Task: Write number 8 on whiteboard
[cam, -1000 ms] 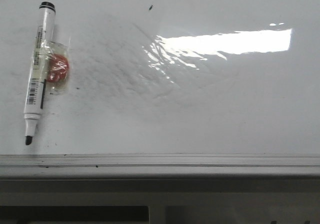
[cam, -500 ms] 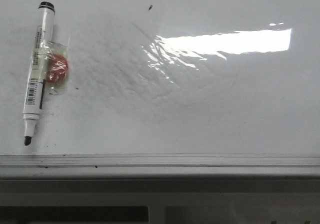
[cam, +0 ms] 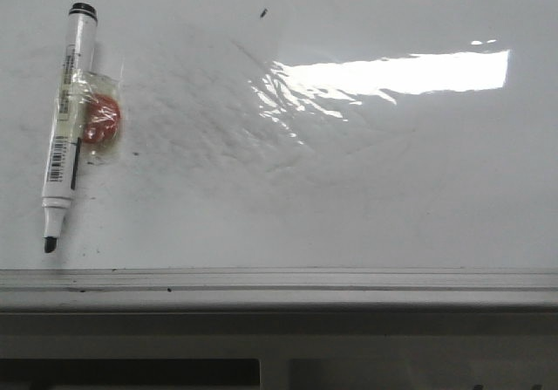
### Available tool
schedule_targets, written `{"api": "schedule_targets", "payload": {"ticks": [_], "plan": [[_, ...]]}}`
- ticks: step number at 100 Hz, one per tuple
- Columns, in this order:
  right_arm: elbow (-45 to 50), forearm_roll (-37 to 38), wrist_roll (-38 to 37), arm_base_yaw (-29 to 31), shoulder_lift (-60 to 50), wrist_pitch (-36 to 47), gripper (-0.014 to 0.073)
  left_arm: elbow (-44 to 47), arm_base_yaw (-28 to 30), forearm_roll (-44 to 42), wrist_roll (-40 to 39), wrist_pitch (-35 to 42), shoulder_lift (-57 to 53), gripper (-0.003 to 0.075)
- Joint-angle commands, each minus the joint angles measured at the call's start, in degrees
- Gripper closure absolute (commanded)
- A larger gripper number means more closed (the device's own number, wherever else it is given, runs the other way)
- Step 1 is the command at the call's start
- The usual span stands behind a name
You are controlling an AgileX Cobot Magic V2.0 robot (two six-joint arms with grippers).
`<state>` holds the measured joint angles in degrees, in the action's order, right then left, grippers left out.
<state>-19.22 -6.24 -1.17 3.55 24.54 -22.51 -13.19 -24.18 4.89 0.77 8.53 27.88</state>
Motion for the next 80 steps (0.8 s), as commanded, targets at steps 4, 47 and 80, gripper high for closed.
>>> {"api": "schedule_targets", "payload": {"ticks": [4, 47, 80], "plan": [[-2.00, -0.15, 0.27, -0.09, 0.85, 3.90, 0.0664, -2.14, -8.58, 1.06, -0.77, 4.75, 1.99, 0.0332], [-2.00, -0.66, 0.27, -0.78, 0.85, 3.62, 0.0664, -2.14, -19.98, 8.15, -0.77, 12.65, 18.37, 0.0332], [-2.00, -0.66, 0.27, -1.81, 0.85, 1.36, 0.0664, -2.14, -21.25, 8.05, -0.77, 17.26, 27.13, 0.0332]]}}
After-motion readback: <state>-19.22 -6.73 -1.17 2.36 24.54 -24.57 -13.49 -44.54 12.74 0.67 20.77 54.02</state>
